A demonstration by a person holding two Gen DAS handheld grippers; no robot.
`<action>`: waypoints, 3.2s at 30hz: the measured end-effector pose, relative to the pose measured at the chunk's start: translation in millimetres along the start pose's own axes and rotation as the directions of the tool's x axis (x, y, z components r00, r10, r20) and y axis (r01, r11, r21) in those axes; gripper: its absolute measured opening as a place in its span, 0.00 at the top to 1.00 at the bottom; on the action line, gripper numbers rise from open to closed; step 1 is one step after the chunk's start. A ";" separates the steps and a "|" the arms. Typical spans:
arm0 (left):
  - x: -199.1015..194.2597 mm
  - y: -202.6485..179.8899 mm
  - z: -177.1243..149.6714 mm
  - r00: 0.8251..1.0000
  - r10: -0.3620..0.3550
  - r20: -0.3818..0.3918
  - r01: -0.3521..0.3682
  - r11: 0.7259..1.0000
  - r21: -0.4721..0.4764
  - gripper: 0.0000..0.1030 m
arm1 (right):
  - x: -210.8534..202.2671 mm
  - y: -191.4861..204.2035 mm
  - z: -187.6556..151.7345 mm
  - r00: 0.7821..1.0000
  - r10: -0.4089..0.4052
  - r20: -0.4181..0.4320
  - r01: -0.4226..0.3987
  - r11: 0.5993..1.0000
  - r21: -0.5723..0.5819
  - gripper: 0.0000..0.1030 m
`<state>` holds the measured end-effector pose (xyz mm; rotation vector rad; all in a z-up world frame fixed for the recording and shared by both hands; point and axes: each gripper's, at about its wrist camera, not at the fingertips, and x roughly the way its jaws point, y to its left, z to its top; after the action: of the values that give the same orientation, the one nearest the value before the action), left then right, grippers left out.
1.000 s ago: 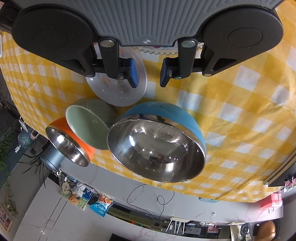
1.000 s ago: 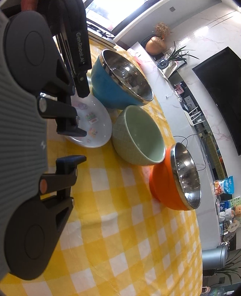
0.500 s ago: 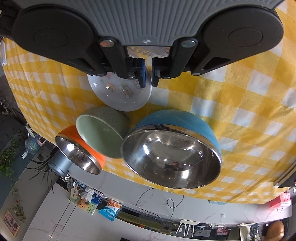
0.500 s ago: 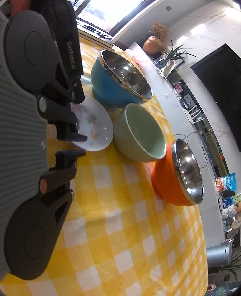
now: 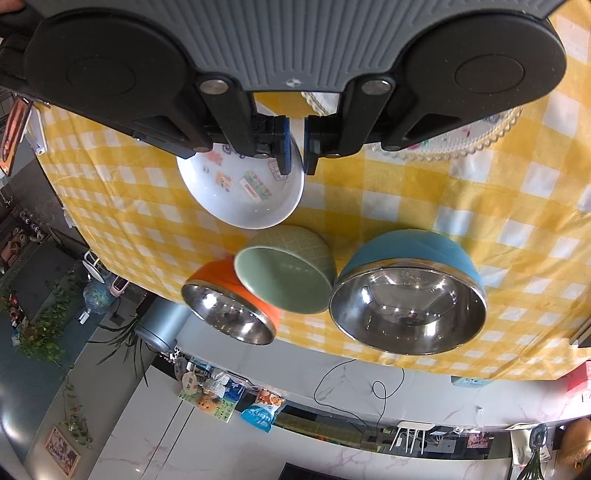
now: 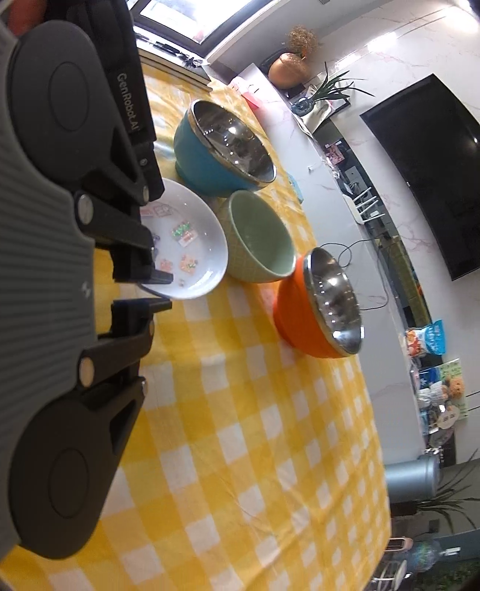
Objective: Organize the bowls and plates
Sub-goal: 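Close the left tool on the white saucer rim while the right tool grips it too, then carry the saucer with both tools and lower it onto the glass plate, then open both tools off the saucer and move them to the blue bowl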
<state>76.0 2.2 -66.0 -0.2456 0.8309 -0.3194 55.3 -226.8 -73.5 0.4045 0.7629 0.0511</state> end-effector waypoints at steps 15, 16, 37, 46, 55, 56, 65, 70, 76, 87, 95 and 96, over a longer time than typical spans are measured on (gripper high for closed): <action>-79.5 31.0 -27.4 0.995 0.099 0.022 -0.096 0.989 -0.117 0.94 | -43.1 44.0 -29.3 0.991 0.127 -0.032 -0.130 0.986 -0.101 0.96; -82.8 33.6 -30.4 0.994 0.111 0.023 -0.107 0.987 -0.120 0.94 | -43.9 47.6 -32.6 0.990 0.132 -0.039 -0.136 0.985 -0.109 0.96; -86.0 68.6 -57.6 0.986 0.165 -0.031 -0.167 0.976 -0.140 0.94 | -27.5 80.5 -65.5 0.984 0.116 -0.136 -0.141 0.971 -0.191 0.96; -79.0 70.8 -57.6 0.986 0.167 -0.026 -0.169 0.977 -0.130 0.93 | -14.9 79.3 -66.2 0.984 0.098 -0.145 -0.125 0.974 -0.187 0.96; -70.6 69.0 -53.6 0.982 0.188 -0.023 -0.189 0.977 -0.102 0.90 | -3.6 81.4 -64.7 0.986 0.088 -0.141 -0.117 0.972 -0.206 0.96; -69.5 68.5 -53.5 0.982 0.188 -0.024 -0.189 0.977 -0.097 0.90 | -3.6 81.8 -64.5 0.986 0.086 -0.140 -0.115 0.971 -0.210 0.96; -72.0 68.5 -52.9 0.982 0.187 -0.013 -0.188 0.977 -0.102 0.75 | -5.9 81.1 -65.1 0.986 0.096 -0.136 -0.124 0.969 -0.215 0.92; -77.7 71.3 -52.3 0.981 0.194 0.013 -0.191 0.974 -0.119 0.69 | -11.2 79.8 -63.0 0.988 0.101 -0.118 -0.124 0.969 -0.214 0.82; -90.3 71.2 -47.5 0.978 0.194 0.077 -0.182 0.974 -0.135 0.64 | -22.6 78.9 -58.4 0.992 0.103 -0.069 -0.117 0.966 -0.232 0.79; -98.0 50.9 -11.2 0.971 0.209 0.114 -0.199 0.975 -0.096 0.61 | -30.3 84.6 -30.4 0.999 0.000 0.045 0.012 0.962 -0.271 0.47; -89.4 44.1 34.7 0.940 0.272 0.207 -0.270 0.962 -0.041 0.53 | -24.2 83.7 3.6 0.986 -0.054 0.158 0.094 0.962 -0.256 0.40; -87.8 43.5 40.1 0.934 0.279 0.223 -0.278 0.960 -0.039 0.51 | -22.4 83.1 8.0 0.984 -0.057 0.167 0.098 0.965 -0.244 0.40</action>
<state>58.7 78.5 5.3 -0.1635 0.6297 -0.0199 52.8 -157.2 -22.4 0.1342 0.6051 0.0410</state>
